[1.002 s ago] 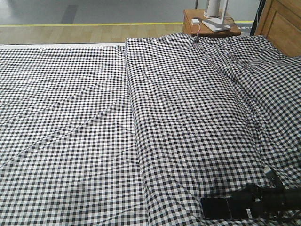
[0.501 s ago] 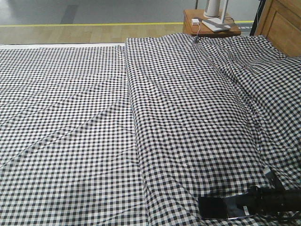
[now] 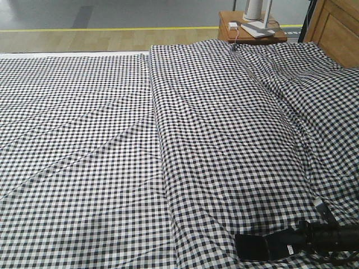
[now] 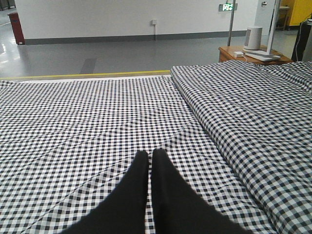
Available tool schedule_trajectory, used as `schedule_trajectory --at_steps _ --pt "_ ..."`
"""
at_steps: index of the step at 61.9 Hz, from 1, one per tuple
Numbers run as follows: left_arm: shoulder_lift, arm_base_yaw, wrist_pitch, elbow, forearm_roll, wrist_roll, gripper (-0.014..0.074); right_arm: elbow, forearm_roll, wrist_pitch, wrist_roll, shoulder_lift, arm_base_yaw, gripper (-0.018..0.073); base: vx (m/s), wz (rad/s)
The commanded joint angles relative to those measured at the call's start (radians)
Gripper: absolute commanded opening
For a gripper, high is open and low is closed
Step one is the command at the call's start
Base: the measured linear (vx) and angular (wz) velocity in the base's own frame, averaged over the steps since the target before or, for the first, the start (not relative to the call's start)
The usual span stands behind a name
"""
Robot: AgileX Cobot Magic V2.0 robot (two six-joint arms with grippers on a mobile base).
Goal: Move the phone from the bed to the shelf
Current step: 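Close the right gripper on the phone's long edge, then lift the phone off the bed with the right gripper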
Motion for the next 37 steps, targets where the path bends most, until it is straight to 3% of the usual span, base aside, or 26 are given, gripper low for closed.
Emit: schedule_trajectory --at_steps 1,37 --pt "-0.006 -0.003 -0.075 0.001 -0.006 -0.004 0.0001 -0.003 0.008 0.135 -0.014 -0.051 -0.003 -0.0007 0.00 0.00" --pt "-0.006 -0.003 -0.075 0.001 -0.006 -0.004 0.0001 -0.003 0.020 0.247 -0.018 -0.199 -0.003 -0.0004 0.00 0.00"
